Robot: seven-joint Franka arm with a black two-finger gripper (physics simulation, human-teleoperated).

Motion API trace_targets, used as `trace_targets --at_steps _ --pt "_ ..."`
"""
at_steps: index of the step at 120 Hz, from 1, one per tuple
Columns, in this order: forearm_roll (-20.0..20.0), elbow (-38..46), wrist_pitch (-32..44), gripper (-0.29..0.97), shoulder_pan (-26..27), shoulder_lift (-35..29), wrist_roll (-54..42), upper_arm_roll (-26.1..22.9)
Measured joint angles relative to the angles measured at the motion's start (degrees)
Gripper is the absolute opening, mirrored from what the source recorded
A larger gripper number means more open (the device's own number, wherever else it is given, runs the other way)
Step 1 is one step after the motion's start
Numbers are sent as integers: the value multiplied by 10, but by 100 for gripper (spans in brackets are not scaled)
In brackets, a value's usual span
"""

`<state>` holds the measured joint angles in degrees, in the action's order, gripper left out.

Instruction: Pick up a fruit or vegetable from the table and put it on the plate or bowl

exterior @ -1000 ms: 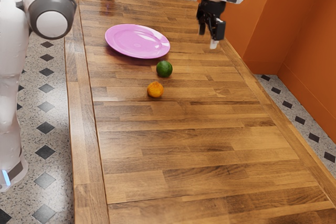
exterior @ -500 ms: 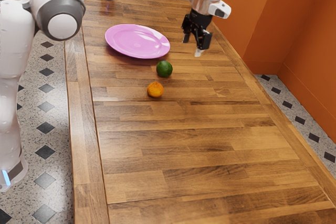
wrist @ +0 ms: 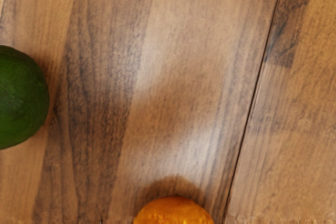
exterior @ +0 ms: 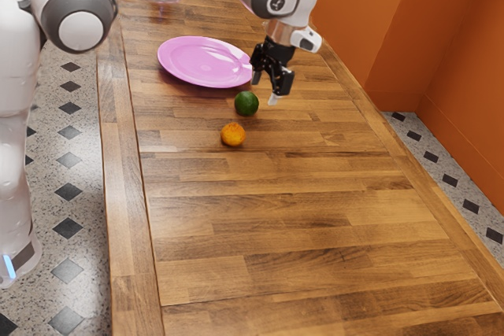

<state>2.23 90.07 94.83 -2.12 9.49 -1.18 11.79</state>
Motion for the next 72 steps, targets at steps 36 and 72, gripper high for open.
trace_targets --at_steps 36,72 --pt "-1 135 63 68 22 -56 10 0" --pt "-5 178 89 68 33 -63 21 8"
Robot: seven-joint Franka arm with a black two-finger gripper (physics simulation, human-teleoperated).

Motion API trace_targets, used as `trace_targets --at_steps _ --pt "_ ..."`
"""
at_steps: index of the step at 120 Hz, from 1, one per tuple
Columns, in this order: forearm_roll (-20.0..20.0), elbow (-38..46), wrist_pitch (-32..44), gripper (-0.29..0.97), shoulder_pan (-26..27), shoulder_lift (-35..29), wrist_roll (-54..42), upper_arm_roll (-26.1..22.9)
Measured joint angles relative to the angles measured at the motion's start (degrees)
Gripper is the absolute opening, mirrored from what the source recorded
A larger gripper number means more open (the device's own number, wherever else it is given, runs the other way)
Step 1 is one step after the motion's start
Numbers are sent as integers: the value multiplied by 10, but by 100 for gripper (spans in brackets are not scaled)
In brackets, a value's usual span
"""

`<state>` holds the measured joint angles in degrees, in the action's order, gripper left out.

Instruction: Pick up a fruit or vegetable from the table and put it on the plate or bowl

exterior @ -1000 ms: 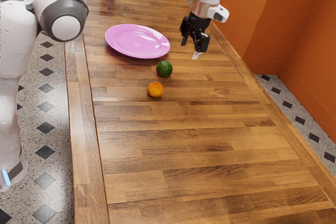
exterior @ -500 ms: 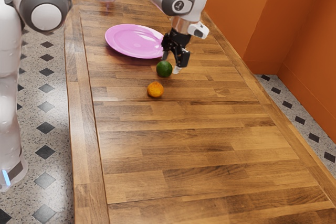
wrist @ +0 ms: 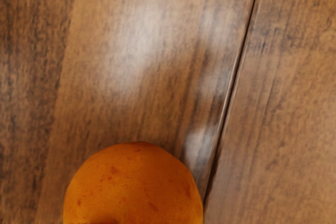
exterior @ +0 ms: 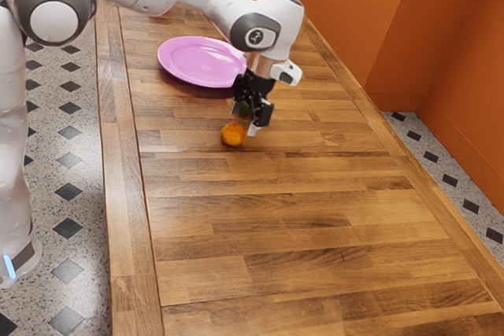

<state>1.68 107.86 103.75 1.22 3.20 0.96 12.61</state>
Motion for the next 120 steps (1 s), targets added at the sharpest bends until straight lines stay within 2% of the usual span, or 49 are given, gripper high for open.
trace_targets --at_steps 92,104,120 --pt "-1 46 37 66 -10 19 11 5" --pt "1 46 42 58 -8 22 11 5" --pt "2 46 46 39 -9 23 12 5"
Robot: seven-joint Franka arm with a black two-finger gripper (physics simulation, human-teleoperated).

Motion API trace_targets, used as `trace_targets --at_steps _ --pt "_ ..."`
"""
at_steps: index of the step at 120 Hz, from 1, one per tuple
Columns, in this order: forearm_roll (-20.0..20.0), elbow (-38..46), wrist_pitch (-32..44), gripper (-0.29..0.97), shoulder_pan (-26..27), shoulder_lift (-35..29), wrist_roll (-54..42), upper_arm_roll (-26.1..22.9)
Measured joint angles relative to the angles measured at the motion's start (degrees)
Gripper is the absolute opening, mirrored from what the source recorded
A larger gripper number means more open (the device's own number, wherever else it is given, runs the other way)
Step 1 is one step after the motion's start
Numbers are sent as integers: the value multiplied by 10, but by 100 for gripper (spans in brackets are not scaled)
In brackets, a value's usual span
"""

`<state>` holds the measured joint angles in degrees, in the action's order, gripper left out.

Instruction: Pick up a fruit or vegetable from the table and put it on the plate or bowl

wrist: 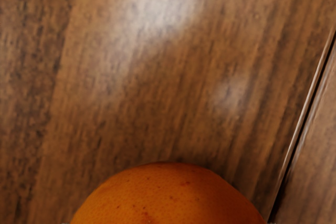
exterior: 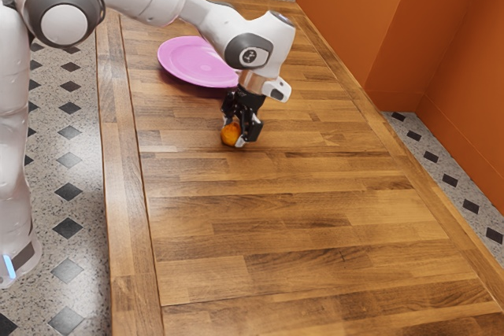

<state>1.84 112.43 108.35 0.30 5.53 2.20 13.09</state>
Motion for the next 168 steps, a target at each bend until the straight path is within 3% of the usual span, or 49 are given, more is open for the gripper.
trace_targets --at_steps 26,38,61,107,135,168 --pt "-4 -6 3 26 1 -6 4 0" --pt "-8 -59 -1 26 7 -13 5 13" --pt "-12 -179 -49 26 7 -10 1 97" --pt "-26 -224 -83 26 -5 23 -20 204" --pt "-12 -248 -85 26 -44 81 -33 210" --pt "9 -252 -85 26 -68 89 -49 211"
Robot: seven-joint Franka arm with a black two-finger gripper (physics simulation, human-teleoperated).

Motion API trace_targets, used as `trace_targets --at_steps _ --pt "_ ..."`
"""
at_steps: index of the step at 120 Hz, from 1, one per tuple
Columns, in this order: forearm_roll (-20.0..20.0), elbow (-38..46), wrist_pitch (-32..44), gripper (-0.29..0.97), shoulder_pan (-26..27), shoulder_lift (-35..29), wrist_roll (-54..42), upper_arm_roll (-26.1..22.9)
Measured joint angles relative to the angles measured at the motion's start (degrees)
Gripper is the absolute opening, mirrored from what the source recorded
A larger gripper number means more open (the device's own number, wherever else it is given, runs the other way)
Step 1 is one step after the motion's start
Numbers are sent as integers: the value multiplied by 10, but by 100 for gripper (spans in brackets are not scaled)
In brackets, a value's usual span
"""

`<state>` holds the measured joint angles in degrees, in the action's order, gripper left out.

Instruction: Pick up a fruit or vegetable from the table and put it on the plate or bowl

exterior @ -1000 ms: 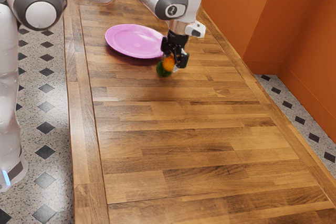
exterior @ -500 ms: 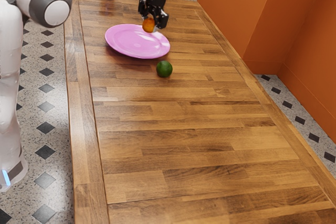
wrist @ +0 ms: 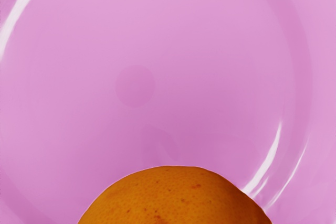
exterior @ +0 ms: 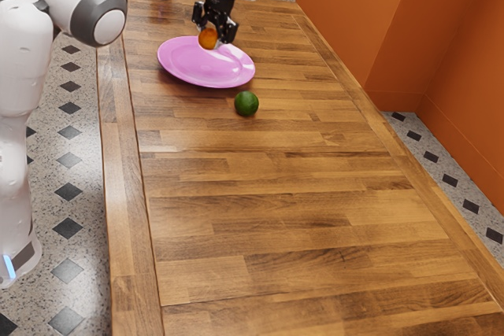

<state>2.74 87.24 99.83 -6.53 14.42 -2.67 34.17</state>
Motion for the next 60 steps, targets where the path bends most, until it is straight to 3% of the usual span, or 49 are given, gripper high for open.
trace_targets --at_steps 9,19,31,60 --pt "3 0 0 27 -1 0 -4 0" --pt "8 0 0 45 -1 3 -8 -1" --pt "14 0 0 57 -1 5 -12 -1" --pt "21 -7 0 66 1 8 -20 -4"
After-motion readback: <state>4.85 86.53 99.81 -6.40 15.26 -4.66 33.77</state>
